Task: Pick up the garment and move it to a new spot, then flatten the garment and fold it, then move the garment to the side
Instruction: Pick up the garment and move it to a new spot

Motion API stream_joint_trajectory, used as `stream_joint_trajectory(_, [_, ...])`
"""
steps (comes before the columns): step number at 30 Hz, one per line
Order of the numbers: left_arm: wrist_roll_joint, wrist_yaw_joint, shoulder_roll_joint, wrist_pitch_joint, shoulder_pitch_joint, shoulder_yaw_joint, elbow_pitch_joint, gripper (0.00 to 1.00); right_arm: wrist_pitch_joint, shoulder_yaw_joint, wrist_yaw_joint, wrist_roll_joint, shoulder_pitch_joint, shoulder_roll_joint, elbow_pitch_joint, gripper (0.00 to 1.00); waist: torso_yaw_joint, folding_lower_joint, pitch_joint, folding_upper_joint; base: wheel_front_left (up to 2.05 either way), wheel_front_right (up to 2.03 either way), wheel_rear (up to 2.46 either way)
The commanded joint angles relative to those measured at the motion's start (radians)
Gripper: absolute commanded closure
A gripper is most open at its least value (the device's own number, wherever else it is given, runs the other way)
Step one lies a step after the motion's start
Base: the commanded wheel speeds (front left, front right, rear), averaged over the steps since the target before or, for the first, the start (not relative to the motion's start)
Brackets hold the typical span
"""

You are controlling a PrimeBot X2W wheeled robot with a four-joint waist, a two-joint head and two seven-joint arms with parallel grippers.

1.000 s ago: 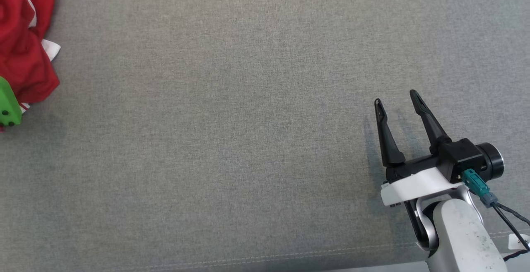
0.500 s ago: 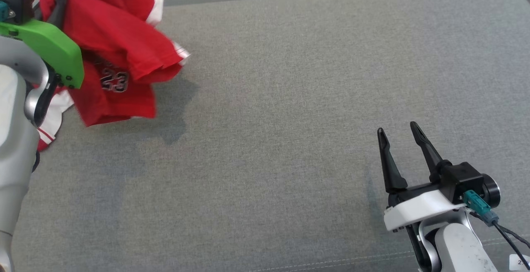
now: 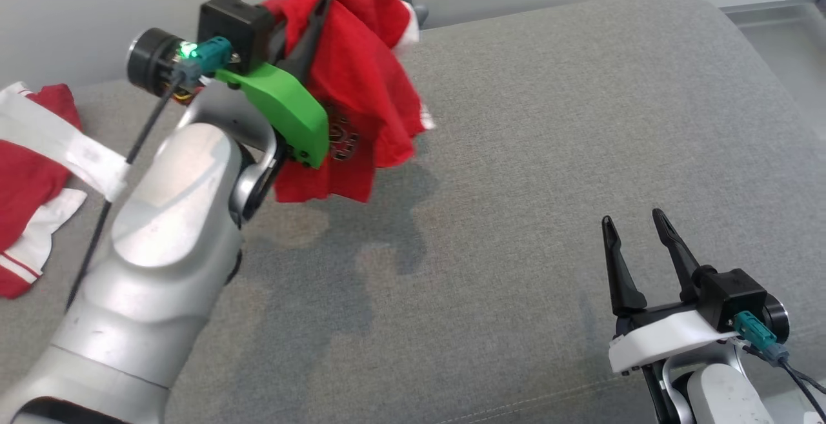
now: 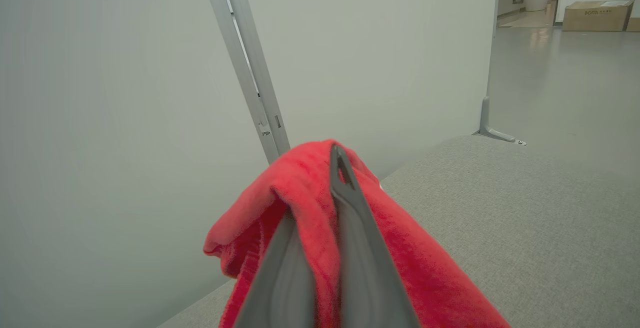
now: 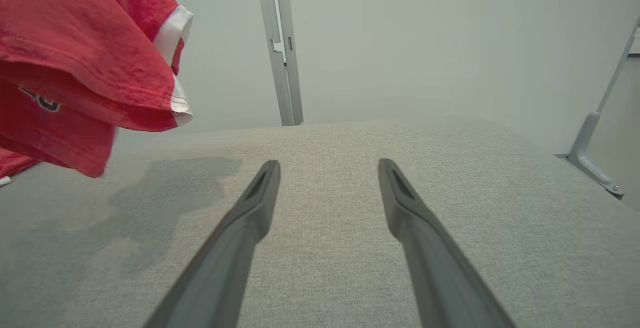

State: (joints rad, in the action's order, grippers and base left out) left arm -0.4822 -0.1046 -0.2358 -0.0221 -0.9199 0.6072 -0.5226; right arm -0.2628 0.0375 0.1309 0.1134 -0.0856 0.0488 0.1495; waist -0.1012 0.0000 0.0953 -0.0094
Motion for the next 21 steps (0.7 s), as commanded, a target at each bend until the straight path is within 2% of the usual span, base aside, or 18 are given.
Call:
stream_joint_trajectory(1, [0.005, 0.009, 0.02, -0.018, 0.018, 0.01, 0.003, 1.0, -0.003, 0.004, 0.0, 0.008, -0.007, 0.003, -0.003, 0.0, -0.03, 0.0, 0.014, 0.0094, 0.0, 0.0, 0.0])
stream_joint_trajectory(6, [0.028, 0.018, 0.09, -0.081, 0.036, 0.053, -0.033, 1.0, -0.003, 0.015, 0.0, 0.019, -0.025, 0.003, -0.004, 0.0, -0.069, 0.0, 0.049, 0.0094, 0.0, 0.0, 0.0])
stream_joint_trajectory(10, [0.08, 0.02, 0.12, -0.12, 0.055, 0.121, -0.134, 1.0, -0.003, 0.019, 0.0, 0.029, -0.033, 0.003, -0.003, 0.0, -0.099, 0.0, 0.077, 0.0094, 0.0, 0.0, 0.0])
stream_joint_trajectory(15, [0.106, 0.021, 0.135, -0.163, 0.076, 0.166, -0.301, 1.0, -0.003, 0.022, 0.0, 0.037, -0.045, 0.003, -0.005, 0.0, -0.132, 0.0, 0.102, 0.0094, 0.0, 0.0, 0.0])
stream_joint_trajectory(21, [0.1, 0.035, 0.14, -0.199, 0.075, 0.163, -0.434, 1.0, -0.003, 0.022, 0.0, 0.037, -0.041, 0.003, -0.005, 0.0, -0.147, 0.0, 0.117, 0.0094, 0.0, 0.0, 0.0])
